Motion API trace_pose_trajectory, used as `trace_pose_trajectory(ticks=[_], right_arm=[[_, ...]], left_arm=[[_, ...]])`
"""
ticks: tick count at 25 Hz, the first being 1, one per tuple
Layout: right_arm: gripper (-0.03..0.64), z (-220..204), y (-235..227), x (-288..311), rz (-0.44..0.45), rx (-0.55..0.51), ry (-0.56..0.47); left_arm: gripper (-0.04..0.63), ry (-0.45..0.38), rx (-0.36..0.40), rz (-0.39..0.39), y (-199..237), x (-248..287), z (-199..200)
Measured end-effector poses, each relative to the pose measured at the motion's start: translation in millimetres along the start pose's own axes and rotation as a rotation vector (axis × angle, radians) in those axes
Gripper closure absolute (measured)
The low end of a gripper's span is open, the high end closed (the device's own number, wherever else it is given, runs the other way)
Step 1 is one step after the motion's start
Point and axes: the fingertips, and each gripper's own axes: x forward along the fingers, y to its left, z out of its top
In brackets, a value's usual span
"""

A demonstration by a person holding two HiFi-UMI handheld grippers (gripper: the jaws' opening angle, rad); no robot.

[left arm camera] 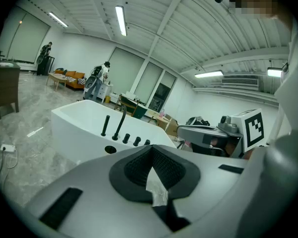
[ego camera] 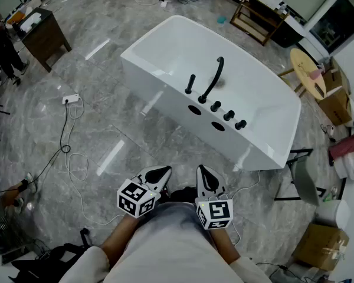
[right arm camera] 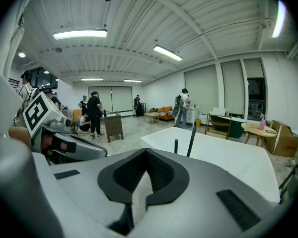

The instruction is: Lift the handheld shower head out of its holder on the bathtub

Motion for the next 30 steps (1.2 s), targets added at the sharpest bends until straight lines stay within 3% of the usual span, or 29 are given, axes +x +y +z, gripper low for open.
trace_pose_trajectory(ticks=[12,19,25,30], right_arm=[[0.598,0,-5,-7,-0.004,-0.027,0.009],[0.598,9,-9,-10,-0.064,-0.001,-0.024],[0.597,15,16,-11,0.016,0.013,-0.029],[0.597,23,39,-8,0.095,-0.014,-0.041]], left_arm=[[0.591,-0.045,0.035,-0.006,-11,17,16],[0.591,-0.116,0.119,0.014,-14,5,30],[0.591,-0.201,0.183,-0.008,-24,-4,42],[0.591,-0.184,0.192,-0.025,-25,-1,39]])
